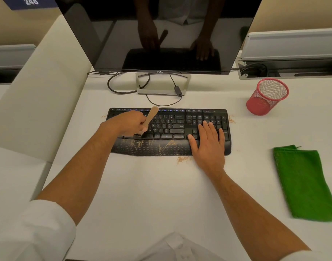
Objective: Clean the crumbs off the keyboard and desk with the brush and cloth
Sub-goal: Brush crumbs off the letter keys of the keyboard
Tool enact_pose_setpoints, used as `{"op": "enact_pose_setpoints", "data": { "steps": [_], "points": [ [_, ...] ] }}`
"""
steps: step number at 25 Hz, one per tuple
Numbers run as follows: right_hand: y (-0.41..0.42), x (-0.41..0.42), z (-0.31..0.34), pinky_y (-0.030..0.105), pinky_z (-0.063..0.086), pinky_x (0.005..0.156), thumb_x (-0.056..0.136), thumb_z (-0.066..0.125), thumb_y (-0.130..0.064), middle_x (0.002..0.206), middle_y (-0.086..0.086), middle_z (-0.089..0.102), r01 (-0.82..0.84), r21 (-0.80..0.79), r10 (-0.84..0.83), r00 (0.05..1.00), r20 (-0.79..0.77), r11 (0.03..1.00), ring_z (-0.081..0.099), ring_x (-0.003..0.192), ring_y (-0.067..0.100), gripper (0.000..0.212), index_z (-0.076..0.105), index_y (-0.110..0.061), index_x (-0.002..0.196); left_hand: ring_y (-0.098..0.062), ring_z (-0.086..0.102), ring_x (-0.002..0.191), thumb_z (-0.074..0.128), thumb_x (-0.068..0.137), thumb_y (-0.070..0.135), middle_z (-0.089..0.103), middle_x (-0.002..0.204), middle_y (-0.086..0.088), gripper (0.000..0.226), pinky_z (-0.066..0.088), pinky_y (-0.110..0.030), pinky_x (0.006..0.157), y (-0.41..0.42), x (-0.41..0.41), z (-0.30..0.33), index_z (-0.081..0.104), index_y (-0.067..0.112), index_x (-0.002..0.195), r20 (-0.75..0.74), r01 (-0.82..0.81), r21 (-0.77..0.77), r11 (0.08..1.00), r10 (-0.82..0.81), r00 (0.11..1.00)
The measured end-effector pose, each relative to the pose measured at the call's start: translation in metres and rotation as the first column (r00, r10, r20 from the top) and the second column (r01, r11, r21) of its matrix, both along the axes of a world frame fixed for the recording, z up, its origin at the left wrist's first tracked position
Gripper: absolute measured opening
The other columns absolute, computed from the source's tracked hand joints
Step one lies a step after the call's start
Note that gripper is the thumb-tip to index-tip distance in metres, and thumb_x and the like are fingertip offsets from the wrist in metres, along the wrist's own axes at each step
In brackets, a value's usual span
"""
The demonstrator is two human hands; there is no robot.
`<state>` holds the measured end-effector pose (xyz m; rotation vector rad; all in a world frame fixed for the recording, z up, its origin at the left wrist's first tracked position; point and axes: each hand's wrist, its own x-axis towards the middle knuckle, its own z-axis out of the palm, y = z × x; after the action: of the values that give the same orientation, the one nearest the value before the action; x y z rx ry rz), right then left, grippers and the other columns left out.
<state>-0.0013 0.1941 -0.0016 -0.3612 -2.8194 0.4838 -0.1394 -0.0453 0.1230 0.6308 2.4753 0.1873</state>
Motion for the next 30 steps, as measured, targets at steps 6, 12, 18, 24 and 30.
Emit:
{"op": "enact_pose_setpoints", "data": {
  "steps": [6,12,18,24,30],
  "points": [
    [0.0,0.0,0.001,0.046,0.007,0.125,0.103,0.032,-0.055,0.154,0.007,0.044,0.003,-0.001,-0.003,1.0,0.008,1.0,0.03,0.148,0.023,0.063,0.048,-0.012,0.145,-0.024,0.059,0.091,0.058,0.098,0.024,0.058,0.102,-0.003,0.016,0.048,-0.043,0.087,0.001,0.007,-0.016,0.065,0.01,0.095,-0.1,-0.015,0.096,0.995,0.025,0.995],
    [0.0,0.001,0.001,0.044,0.005,0.125,0.103,0.033,-0.054,0.155,0.006,0.043,0.005,0.005,-0.005,1.0,0.011,1.0,0.029,0.149,0.022,0.062,0.048,-0.012,0.146,-0.021,0.06,0.091,0.061,0.096,0.024,0.062,0.102,-0.004,0.015,0.048,-0.041,0.087,-0.002,0.001,-0.009,0.066,0.012,0.089,-0.09,-0.014,0.152,0.988,0.028,0.996],
    [0.0,0.001,0.001,0.046,0.006,0.125,0.104,0.035,-0.053,0.156,0.006,0.042,0.0,-0.002,0.0,1.0,0.027,1.0,0.028,0.149,0.022,0.06,0.046,-0.013,0.147,-0.018,0.061,0.086,0.061,0.097,0.025,0.063,0.102,-0.002,0.025,0.049,-0.037,0.082,-0.002,0.007,-0.012,0.057,0.025,0.072,0.012,-0.068,0.108,0.992,0.067,0.998],
    [0.0,0.0,0.002,0.046,0.006,0.125,0.104,0.036,-0.053,0.156,0.006,0.042,0.0,-0.006,0.0,1.0,0.022,1.0,0.028,0.149,0.022,0.06,0.047,-0.013,0.147,-0.017,0.062,0.098,0.061,0.096,0.025,0.066,0.108,0.0,0.014,0.048,-0.036,0.093,-0.002,0.005,-0.014,0.07,0.016,0.09,-0.062,-0.125,0.284,0.951,0.148,0.987],
    [0.0,0.0,0.002,0.045,0.005,0.125,0.104,0.035,-0.053,0.156,0.006,0.042,-0.001,0.002,0.001,1.0,0.027,1.0,0.028,0.149,0.022,0.06,0.046,-0.013,0.147,-0.012,0.055,0.067,0.063,0.096,0.028,0.062,0.078,0.003,0.018,0.039,-0.027,0.061,-0.003,0.005,-0.006,0.067,0.016,0.083,0.024,-0.125,0.101,0.987,0.123,0.992]
  ]
}}
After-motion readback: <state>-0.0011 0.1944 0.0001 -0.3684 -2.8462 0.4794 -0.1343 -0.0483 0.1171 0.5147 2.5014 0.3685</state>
